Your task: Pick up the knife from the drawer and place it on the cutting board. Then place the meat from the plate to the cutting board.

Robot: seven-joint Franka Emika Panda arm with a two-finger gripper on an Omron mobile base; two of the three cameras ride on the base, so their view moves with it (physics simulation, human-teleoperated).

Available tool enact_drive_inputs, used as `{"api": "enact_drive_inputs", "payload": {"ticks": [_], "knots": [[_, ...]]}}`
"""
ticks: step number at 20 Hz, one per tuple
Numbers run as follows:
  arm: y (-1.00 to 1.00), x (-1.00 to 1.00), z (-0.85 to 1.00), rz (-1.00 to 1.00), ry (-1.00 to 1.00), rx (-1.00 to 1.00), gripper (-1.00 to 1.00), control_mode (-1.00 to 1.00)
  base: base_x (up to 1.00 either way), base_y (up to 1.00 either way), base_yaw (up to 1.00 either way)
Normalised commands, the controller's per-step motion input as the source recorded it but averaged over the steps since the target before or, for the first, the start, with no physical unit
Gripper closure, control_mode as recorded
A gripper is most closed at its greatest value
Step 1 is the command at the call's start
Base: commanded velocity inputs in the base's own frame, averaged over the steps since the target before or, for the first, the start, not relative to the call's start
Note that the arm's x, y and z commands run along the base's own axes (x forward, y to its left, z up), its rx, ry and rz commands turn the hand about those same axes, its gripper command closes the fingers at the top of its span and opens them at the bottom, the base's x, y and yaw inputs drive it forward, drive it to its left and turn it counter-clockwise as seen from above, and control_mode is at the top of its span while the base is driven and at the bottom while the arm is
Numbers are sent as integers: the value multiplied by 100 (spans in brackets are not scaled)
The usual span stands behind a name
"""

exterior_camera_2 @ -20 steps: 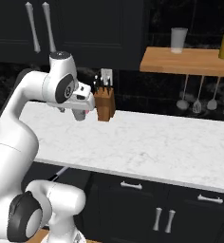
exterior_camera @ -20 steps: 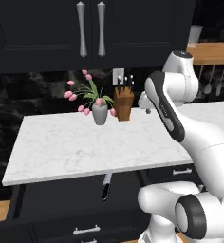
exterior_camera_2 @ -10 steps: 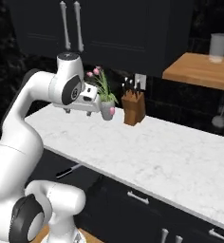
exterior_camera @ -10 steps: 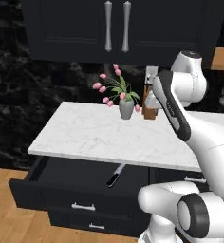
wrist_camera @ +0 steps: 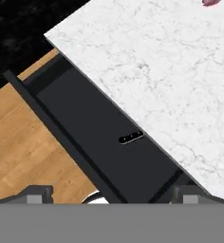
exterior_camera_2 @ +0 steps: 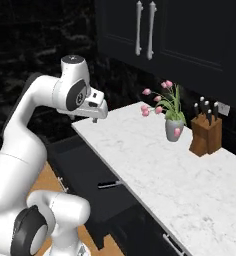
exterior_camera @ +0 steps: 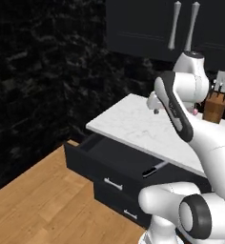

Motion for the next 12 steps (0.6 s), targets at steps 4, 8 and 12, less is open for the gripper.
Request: {"api": "enact_drive_inputs", "payload": {"ticks": [4, 8, 12], "knots": [[0, 0, 0, 0, 0, 0, -100, 100, -39, -44, 32], [0, 0, 0, 0, 0, 0, -100, 100, -33, -74, 3], [0, 0, 0, 0, 0, 0, -100, 100, -13, -61, 6]]}}
